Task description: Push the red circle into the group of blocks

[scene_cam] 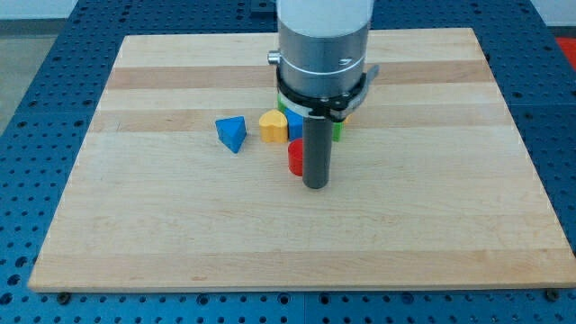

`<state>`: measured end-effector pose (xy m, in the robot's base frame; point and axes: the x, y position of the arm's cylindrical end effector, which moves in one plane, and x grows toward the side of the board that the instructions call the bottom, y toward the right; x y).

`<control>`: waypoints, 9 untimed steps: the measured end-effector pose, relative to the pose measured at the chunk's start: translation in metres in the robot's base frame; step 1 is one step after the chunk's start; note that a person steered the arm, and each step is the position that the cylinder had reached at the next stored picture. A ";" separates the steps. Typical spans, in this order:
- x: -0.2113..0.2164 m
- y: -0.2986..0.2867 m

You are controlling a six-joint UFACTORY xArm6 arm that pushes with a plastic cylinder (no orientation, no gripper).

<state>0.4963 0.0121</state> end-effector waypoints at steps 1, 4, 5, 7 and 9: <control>0.002 -0.017; -0.017 -0.014; -0.028 -0.010; -0.042 -0.012; -0.029 -0.080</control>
<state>0.4677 -0.0682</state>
